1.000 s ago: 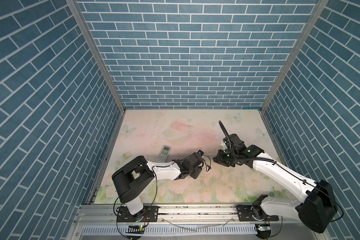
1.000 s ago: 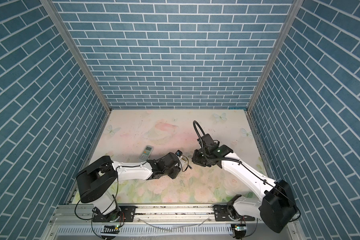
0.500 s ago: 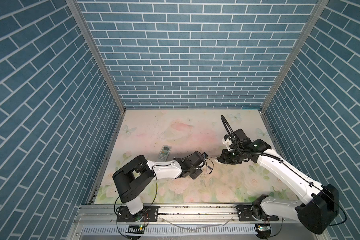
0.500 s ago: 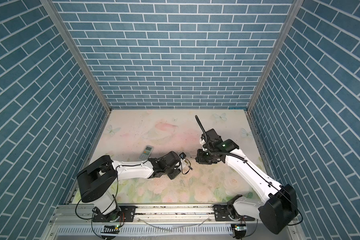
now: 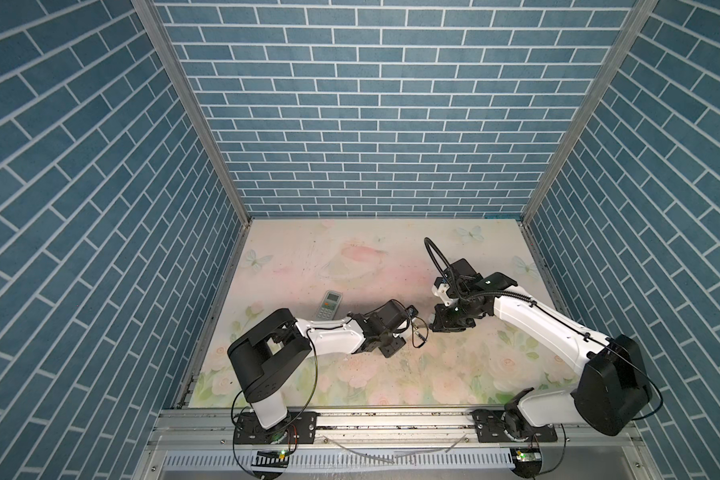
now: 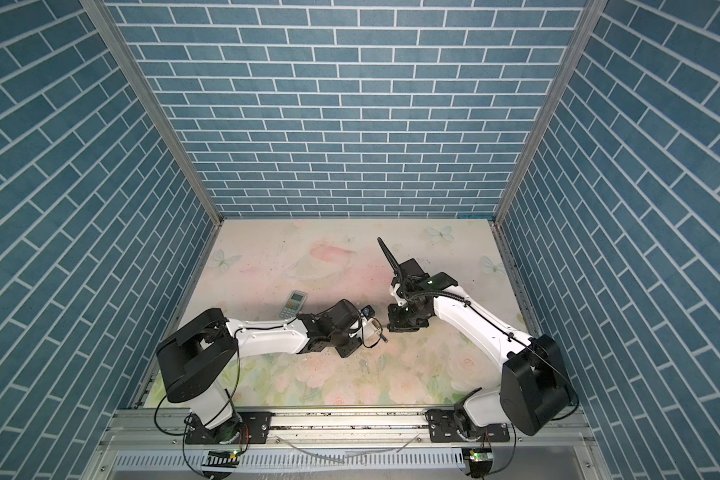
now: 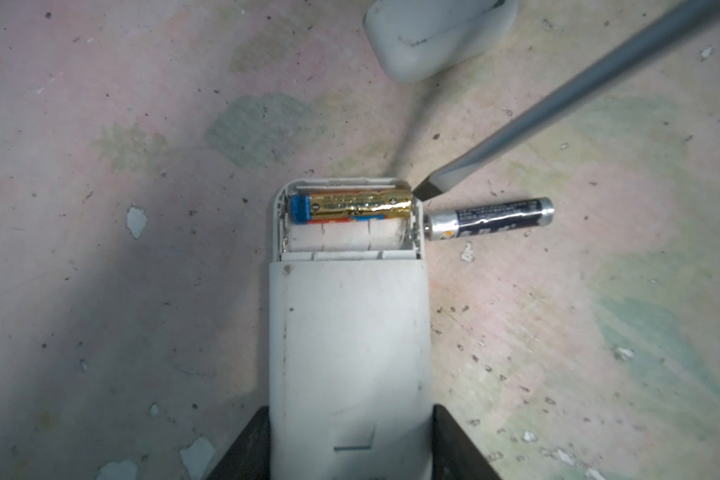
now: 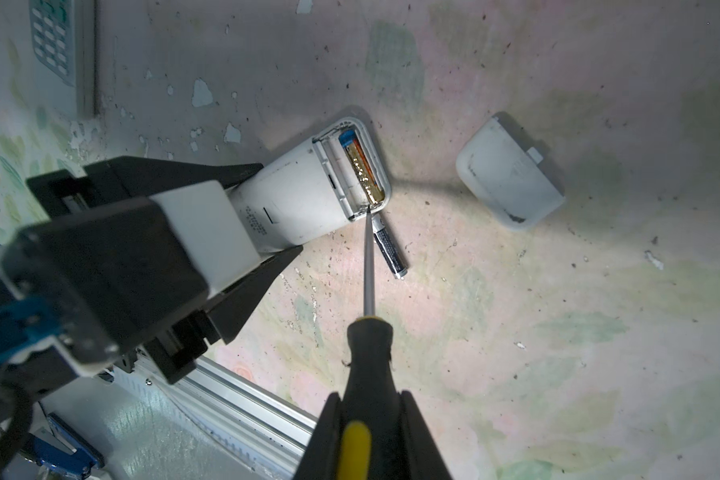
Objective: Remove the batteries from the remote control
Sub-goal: 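Move the screwdriver tip onto the gold battery with the right gripper, then pry the gold battery out of the compartment with the screwdriver tip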
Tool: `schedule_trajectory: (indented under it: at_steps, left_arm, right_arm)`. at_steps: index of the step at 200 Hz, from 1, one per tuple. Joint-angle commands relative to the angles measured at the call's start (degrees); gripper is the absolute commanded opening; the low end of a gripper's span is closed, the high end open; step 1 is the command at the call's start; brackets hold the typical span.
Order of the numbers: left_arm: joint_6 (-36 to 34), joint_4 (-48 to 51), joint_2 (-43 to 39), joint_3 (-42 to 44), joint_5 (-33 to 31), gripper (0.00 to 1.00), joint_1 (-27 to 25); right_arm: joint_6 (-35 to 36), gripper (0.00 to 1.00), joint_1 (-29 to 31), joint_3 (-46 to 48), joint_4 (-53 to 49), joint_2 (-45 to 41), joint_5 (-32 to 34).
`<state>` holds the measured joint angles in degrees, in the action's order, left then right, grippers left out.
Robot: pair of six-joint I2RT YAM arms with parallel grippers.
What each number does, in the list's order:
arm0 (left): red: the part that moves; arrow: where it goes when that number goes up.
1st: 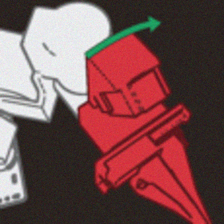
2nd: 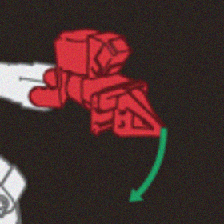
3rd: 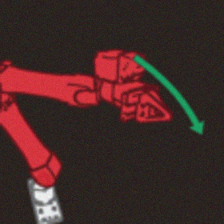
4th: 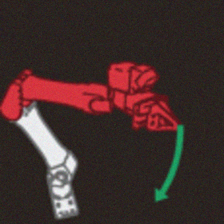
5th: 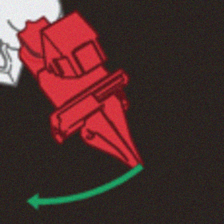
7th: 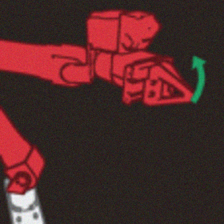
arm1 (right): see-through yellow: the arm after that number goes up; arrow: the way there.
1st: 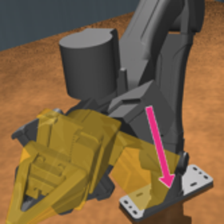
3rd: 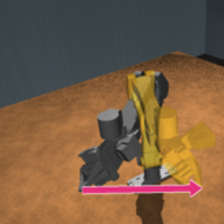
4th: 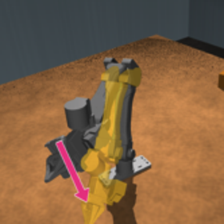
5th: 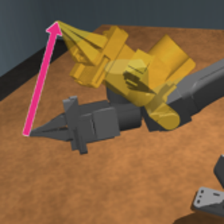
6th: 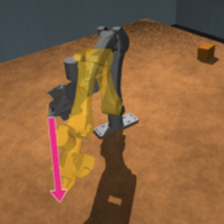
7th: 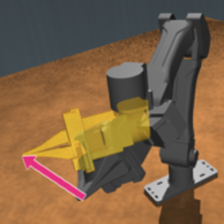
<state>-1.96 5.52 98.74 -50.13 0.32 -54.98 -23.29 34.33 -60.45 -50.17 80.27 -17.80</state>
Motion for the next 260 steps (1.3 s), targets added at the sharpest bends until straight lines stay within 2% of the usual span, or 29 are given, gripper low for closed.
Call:
schedule_trajectory:
  at_steps: [1, 160, 260]
  left_arm:
    - [-2.00, 7.28, 3.89, 2.49, 1.93, 0.19, 0.66]
    - [-1.82, 6.98, 3.60, 2.76, 1.81, 0.17, 0.90]
    - [-1.82, 7.27, 3.87, 2.49, 1.89, 0.17, 0.90]
  right_arm:
    - [3.34, 0.00, -0.14, -3.77, -0.80, 0.11, 1.25]
    - [7.72, 0.00, -0.39, -6.26, 1.71, 6.21, 0.44]
    - [11.24, 0.00, -0.40, -6.35, 0.10, 6.08, 3.54]
